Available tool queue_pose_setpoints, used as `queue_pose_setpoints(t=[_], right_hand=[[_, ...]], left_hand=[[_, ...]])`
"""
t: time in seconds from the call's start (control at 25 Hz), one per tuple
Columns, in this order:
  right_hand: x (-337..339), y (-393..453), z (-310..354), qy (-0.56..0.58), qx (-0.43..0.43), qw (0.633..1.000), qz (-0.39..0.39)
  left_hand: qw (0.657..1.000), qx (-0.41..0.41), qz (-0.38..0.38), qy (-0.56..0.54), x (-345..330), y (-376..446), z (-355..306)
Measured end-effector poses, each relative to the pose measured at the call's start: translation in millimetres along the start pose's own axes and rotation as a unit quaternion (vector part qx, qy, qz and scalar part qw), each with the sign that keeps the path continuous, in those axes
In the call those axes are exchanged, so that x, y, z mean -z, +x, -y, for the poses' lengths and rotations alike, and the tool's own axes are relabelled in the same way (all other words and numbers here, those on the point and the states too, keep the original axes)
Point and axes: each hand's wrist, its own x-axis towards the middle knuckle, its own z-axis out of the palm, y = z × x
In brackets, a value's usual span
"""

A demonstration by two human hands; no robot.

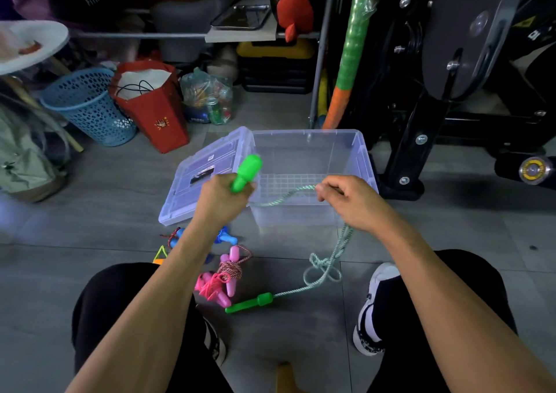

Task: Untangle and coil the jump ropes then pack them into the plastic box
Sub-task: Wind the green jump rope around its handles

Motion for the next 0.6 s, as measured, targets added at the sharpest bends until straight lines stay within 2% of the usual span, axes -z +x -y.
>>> queue_pose_setpoints(t=[0.08, 0.16, 0.24, 0.36, 0.48, 0.52, 0.56, 0.6], right_hand=[[-10, 1, 7, 0.01, 0.019, 0.999, 0.035], [-20, 3, 15, 0.033, 0.037, 0.997, 0.063], [-22, 6, 18, 0.069, 0.031, 0.995, 0.06], [-21, 6, 12, 0.096, 0.001, 0.992, 0.086], [-16, 6, 2, 0.048, -0.037, 0.993, 0.101], [-14, 7, -1, 0.022, -0.042, 0.995, 0.091], [-12, 6, -2, 0.0, -0.039, 0.996, 0.082], [-12, 5, -2, -0.015, -0.031, 0.996, 0.078]], left_hand=[[0.991, -0.06, 0.094, -0.075, -12, -15, -14], [0.972, -0.079, 0.175, -0.139, -18, -27, -27], [0.963, -0.061, 0.192, -0.178, -17, -28, -31], [0.961, -0.029, 0.122, -0.246, -12, -22, -26], [0.952, 0.042, -0.03, -0.302, -1, -6, -14], [0.953, 0.056, -0.057, -0.293, 2, -1, -8], [0.969, 0.052, -0.057, -0.235, 3, 2, -3], [0.99, 0.037, -0.036, -0.13, 1, 2, 3]])
